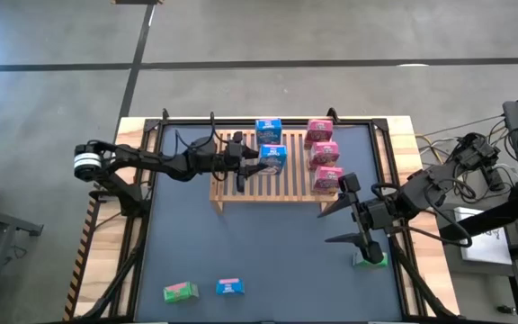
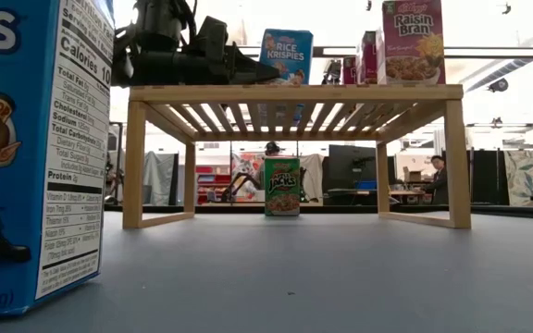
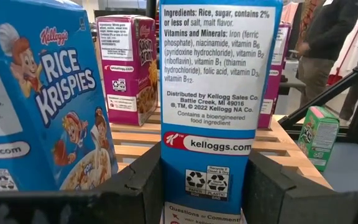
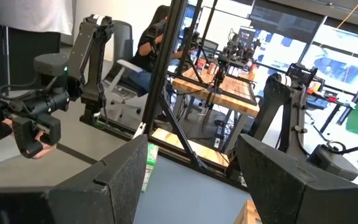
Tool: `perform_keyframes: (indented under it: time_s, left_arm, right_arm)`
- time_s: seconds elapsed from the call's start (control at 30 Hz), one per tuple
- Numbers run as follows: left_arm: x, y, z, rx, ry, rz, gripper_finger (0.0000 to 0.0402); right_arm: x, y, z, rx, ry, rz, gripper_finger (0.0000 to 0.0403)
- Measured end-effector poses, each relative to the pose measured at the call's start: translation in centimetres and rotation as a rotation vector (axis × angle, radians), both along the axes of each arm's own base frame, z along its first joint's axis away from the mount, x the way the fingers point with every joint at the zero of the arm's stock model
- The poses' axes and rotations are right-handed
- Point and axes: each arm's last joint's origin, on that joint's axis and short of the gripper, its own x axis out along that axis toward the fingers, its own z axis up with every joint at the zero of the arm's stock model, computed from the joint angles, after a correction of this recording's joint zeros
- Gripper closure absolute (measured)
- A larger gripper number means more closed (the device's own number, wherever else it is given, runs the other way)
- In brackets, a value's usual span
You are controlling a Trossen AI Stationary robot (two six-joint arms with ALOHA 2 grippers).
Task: Stack cereal on shelf
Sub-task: Put the right blue cereal box on the shelf
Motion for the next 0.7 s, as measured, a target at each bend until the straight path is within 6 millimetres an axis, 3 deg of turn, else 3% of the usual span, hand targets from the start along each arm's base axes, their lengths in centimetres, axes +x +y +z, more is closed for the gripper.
perform_keyframes:
  time_s: [0.7]
  left_arm:
    - [-0.71,-0.15,0.32,-0.014,0.075,0.003,0.0169]
  right_arm:
    - [0.03,0.02,-0.21,0.012,0.017,-0.001,0.0167]
